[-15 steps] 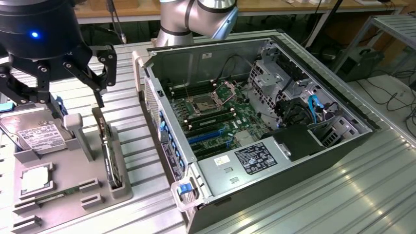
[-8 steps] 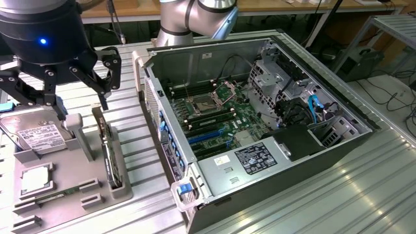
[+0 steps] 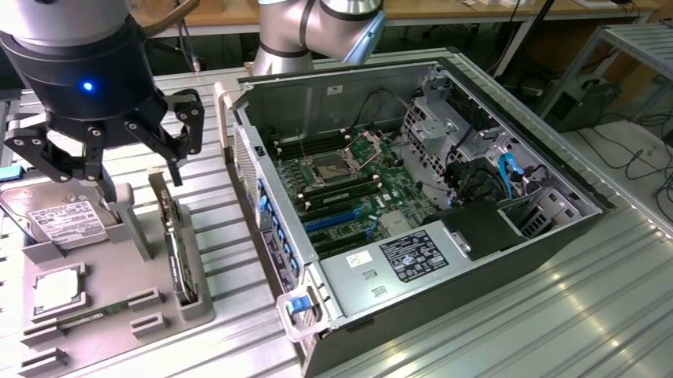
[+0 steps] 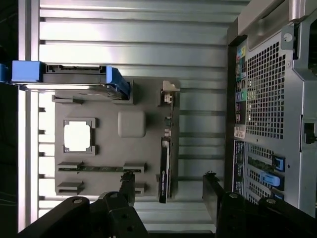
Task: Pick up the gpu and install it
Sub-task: 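Pick up the gpu and move the gpu toward the slot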
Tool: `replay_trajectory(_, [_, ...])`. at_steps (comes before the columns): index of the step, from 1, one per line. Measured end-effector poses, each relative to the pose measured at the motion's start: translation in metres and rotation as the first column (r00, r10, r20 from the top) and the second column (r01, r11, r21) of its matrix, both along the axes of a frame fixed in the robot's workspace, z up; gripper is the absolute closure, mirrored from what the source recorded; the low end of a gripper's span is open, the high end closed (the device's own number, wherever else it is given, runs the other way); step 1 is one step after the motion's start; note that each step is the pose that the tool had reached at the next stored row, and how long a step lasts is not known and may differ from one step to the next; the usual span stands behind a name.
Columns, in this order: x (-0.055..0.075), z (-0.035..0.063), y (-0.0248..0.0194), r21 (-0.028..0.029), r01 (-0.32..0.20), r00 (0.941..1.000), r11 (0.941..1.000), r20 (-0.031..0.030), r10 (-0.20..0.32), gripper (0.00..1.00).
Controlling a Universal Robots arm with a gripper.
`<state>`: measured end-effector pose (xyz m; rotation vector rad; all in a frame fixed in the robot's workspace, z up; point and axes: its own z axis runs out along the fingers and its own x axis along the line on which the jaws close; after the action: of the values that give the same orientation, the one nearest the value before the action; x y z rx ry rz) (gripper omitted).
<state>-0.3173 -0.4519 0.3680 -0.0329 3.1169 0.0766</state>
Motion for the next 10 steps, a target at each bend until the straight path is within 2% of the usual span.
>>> replay_trajectory(3, [0.000,-0.0053,-0.0018,0.0004,0.000,1.0000,1.0000,-0.0001,0.000,0.34])
replay_trajectory(10, [0.000,-0.0185,-0.0018,0.0003,0.000,1.0000,1.0000,-0.0001,0.000,0.34])
